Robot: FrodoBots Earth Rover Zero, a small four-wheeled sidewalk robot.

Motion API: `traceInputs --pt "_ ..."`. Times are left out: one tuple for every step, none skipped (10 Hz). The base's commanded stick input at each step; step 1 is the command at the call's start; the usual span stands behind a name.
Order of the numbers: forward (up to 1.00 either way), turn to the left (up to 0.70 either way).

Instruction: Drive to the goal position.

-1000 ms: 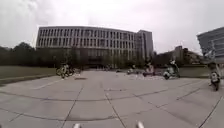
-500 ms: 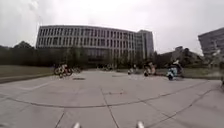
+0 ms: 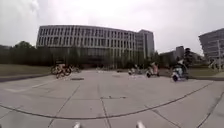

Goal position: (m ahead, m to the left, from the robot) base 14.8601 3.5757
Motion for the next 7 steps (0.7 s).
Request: traceInputs --pt "0.85 0.0" --pt "0.85 0.0" --pt "0.85 0.0" --pt "0.85 0.0" --pt "0.85 0.0" --pt "0.85 0.0" --pt "0.85 0.0"
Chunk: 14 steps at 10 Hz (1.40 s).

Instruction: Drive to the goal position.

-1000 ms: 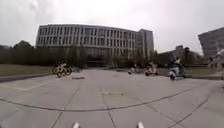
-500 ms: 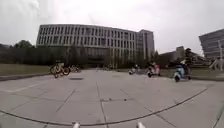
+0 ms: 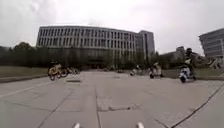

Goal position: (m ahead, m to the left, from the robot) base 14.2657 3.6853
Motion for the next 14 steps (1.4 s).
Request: traceInputs --pt "0.85 0.0" --pt "0.85 0.0" --pt "0.85 0.0" --pt "0.85 0.0" --pt "0.85 0.0" --pt "0.85 0.0" --pt "0.85 0.0" --pt "0.85 0.0" --pt "0.85 0.0" --pt "0.85 0.0" --pt "0.85 0.0" --pt "0.85 0.0" --pt "0.85 0.0" --pt "0.85 0.0"
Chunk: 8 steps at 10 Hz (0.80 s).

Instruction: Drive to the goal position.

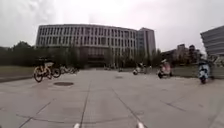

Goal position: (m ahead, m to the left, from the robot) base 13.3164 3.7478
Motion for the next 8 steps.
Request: traceInputs --pt "0.85 0.0" --pt "0.85 0.0" --pt "0.85 0.0" --pt "0.85 0.0" --pt "0.85 0.01" --pt "0.85 0.03" --pt "0.85 0.2" --pt "0.85 0.33"
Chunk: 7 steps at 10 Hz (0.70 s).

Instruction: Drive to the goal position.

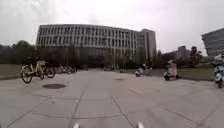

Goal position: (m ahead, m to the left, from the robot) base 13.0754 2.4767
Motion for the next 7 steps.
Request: traceInputs --pt "0.85 0.33" --pt "0.85 0.04" --pt "0.85 0.01" --pt "0.85 0.0" --pt "0.85 0.0" --pt "0.85 0.0" --pt "0.85 0.0"
